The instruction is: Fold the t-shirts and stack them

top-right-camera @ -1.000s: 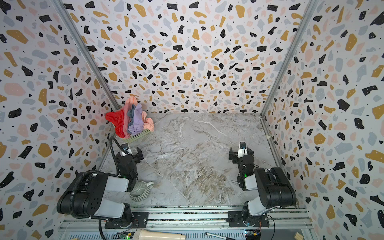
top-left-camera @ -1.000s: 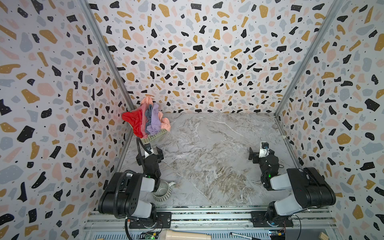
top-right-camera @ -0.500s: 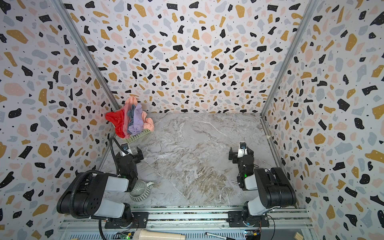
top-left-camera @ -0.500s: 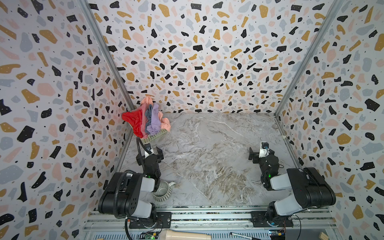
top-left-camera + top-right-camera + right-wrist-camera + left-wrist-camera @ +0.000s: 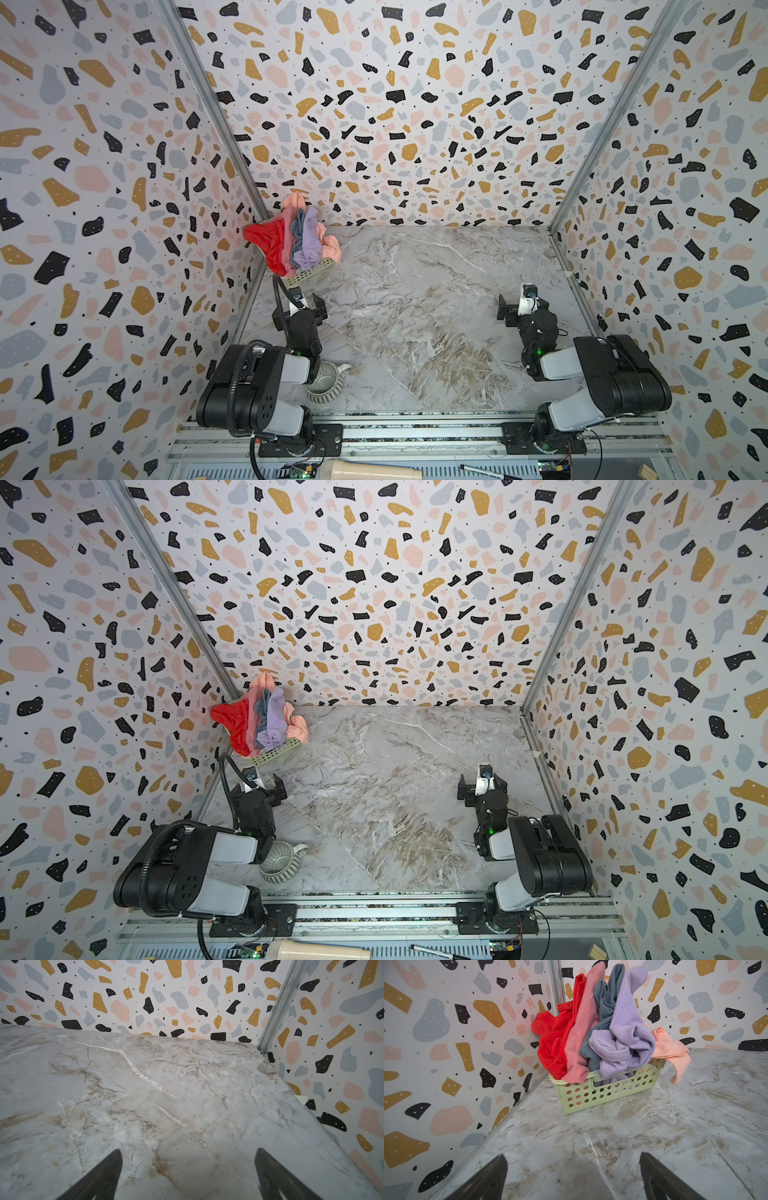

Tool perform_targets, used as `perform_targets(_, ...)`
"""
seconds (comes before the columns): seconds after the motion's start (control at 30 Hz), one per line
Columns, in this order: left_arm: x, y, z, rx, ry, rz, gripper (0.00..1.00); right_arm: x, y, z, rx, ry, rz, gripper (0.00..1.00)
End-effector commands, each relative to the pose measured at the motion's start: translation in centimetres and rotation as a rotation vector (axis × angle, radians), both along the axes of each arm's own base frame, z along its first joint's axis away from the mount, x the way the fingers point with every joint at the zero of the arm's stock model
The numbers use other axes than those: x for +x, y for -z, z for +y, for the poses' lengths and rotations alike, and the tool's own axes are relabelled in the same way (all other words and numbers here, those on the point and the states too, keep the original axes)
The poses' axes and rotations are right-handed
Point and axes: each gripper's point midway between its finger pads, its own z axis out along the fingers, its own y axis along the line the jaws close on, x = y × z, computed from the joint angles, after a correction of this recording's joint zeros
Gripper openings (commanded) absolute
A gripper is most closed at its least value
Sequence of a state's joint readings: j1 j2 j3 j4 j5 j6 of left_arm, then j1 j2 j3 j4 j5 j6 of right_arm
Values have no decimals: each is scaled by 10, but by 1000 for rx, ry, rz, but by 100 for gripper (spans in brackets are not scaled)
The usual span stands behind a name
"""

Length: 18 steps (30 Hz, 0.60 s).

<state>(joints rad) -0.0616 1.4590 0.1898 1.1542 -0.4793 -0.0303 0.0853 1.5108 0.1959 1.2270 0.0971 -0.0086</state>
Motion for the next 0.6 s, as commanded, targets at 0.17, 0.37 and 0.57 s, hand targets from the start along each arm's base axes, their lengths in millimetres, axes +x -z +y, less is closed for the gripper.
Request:
perform_targets(0.17,4,-21,3,-11,-15,-85,100,4,-17,2,11,-3,-55,99)
perform_targets(0.37,13,-34,0,-9,-2,-57,100,6,-27,6,-9,-14,-51,99)
perform_targets(0.57,27,-91,-25,-248,96,-56,99,10,-89,51,97,-100,0,99)
